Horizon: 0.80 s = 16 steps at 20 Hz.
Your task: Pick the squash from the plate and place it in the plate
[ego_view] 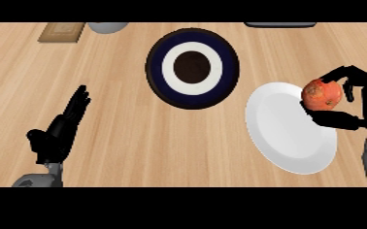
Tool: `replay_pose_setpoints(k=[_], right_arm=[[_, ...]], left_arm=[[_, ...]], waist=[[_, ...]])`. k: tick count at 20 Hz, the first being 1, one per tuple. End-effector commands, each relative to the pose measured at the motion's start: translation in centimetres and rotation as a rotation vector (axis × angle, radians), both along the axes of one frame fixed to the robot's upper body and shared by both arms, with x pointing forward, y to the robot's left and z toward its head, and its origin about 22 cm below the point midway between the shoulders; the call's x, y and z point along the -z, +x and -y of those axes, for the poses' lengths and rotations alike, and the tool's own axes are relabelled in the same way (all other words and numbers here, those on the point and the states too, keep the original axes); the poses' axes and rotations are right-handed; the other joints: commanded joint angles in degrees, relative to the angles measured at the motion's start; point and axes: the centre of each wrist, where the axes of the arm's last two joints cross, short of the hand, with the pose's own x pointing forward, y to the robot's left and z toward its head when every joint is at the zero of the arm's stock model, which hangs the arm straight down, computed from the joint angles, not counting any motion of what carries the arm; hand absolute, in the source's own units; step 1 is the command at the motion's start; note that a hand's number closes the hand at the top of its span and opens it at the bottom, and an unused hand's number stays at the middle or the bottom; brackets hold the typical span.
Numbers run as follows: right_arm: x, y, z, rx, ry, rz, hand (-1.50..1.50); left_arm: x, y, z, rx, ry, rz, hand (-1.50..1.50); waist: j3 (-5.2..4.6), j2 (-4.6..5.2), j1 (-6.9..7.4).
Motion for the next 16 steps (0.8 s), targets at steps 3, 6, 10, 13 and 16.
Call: replay_pose_setpoints(k=[3,6,10,13,16], right_arm=[[-3.3,2.0,-5.1,-0.04,-0.001,0.014,1.5],[-4.0,4.3,-5.3,-0.093,0.01,-0.02,1.5],[-2.0,7.2,-9.8,-0.144,0.006,-0.052,1.5],[-5.7,8.6,-14.7,-0.187,0.023,-0.072,1.5],[-3.9,9.6,-16.8,-0.201,0.02,-0.072,1.5]], left_arm=[[1.1,-0.5,-1.4,-0.003,0.006,0.008,0.0],[-0.1,-0.5,0.1,0.001,-0.013,0.012,0.0],[-1.2,0.0,-0.3,0.031,0.011,0.004,0.0],[-0.2,1.2,0.2,0.023,0.009,0.001,0.0],[1.0,-0.1,-0.7,0.014,0.01,-0.009,0.0]], waist=[[-0.02,0.07,0.15],[0.01,0.08,0.38],[0.03,0.19,0.84],[-0.01,0.22,0.92],[0.0,0.19,0.7]])
